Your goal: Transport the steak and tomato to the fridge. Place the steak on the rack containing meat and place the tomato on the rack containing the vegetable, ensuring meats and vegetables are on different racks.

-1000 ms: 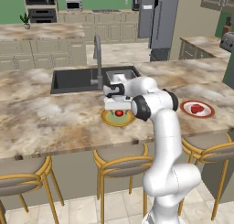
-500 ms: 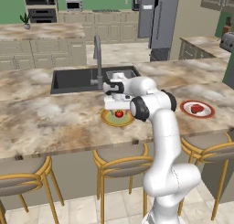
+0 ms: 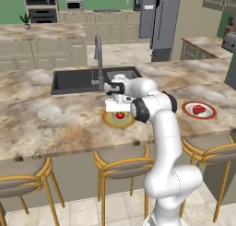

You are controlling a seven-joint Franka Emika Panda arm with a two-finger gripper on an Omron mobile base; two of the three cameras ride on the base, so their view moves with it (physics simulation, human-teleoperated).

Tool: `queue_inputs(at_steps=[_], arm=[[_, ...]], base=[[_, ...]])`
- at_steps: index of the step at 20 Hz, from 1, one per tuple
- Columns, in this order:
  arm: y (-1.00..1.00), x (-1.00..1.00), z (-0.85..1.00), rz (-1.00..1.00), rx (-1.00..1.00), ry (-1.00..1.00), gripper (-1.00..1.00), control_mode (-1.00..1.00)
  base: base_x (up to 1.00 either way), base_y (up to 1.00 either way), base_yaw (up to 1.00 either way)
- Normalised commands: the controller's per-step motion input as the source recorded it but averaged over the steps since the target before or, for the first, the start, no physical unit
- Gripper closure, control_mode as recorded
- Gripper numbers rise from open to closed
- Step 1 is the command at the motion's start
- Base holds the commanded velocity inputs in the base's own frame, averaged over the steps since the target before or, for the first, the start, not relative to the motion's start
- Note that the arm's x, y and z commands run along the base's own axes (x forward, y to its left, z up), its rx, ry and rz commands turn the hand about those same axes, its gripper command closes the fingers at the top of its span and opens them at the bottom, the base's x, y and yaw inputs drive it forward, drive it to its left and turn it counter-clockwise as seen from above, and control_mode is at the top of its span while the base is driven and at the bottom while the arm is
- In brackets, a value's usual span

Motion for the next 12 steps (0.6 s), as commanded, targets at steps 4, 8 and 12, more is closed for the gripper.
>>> queue_inputs(at_steps=[4,8,12], arm=[[0.00,0.00,-0.14,-0.01,0.00,0.09,-1.00,-1.00],[0.01,0.00,-0.20,-0.01,0.00,0.10,1.00,-1.00],[0.11,-0.02,-0.33,-0.01,0.00,0.16,1.00,-1.00]], base=[[0.00,0.00,0.00],[0.00,0.00,0.00],[0.00,0.00,0.00]])
